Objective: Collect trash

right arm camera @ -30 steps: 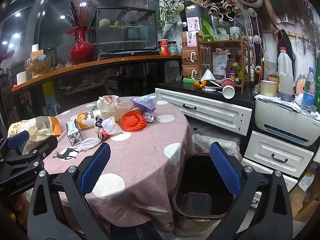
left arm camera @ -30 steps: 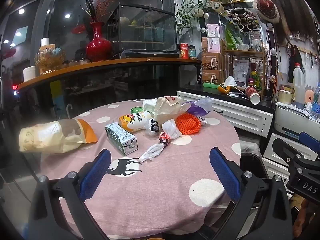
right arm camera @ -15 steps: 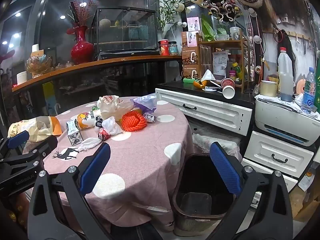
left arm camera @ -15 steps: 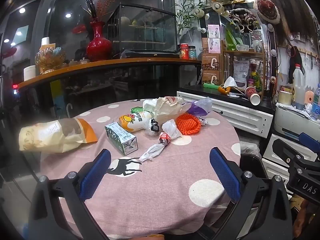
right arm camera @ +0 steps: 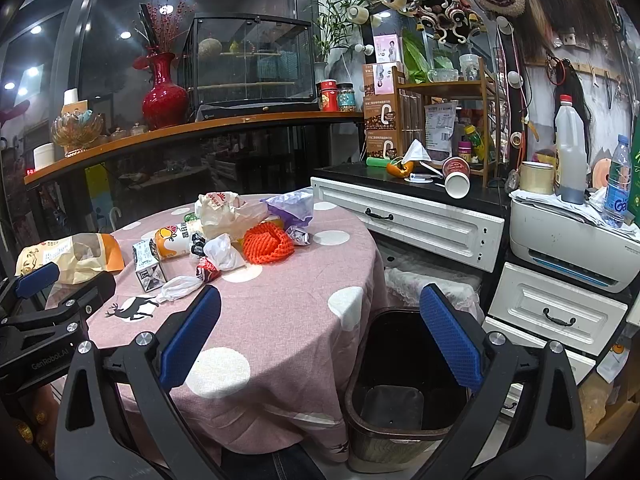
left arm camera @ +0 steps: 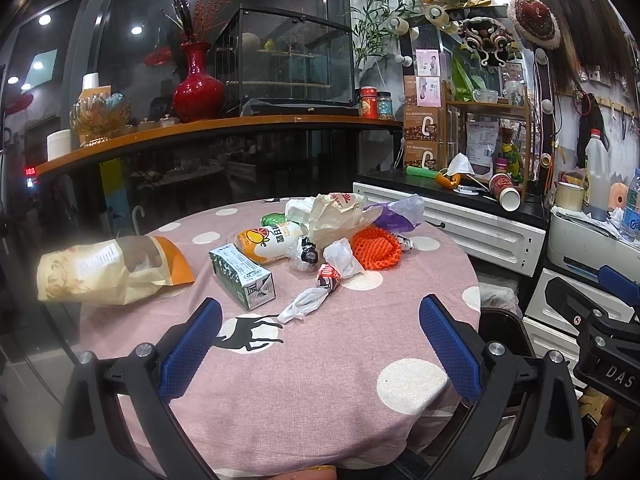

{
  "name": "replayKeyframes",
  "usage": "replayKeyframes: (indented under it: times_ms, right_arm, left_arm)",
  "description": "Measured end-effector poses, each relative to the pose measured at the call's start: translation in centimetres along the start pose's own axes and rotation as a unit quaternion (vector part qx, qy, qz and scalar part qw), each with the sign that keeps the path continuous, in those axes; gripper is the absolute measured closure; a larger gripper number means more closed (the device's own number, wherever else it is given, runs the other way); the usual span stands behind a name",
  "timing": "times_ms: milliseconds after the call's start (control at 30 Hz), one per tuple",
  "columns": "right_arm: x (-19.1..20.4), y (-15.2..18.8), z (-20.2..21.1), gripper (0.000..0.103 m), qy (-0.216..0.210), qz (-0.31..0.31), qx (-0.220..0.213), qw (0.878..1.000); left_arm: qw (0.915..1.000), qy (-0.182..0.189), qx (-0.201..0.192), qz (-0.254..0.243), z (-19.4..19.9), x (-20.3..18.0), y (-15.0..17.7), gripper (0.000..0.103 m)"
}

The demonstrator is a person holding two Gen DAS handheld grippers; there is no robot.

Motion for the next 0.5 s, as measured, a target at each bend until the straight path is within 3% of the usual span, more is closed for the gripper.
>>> replayKeyframes:
  times_ms: [500]
  right_arm:
    - [-0.02, -0.01, 0.01, 0.005, 0.0, 0.0, 0.0, 1.0]
  left_arm:
    - [1.0, 0.001, 0.0, 0.001, -0.09, -0.4, 0.01, 0.005]
Point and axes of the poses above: each gripper's, at about its wrist camera, not at the fingertips, and z roughly against the way its jaws point, x to its left, y to its underside, the point moved 2 cm from there along -z, roughly the way its jaws point, and after that the axes turned 6 degrees about -x, right-handed, at the moved point
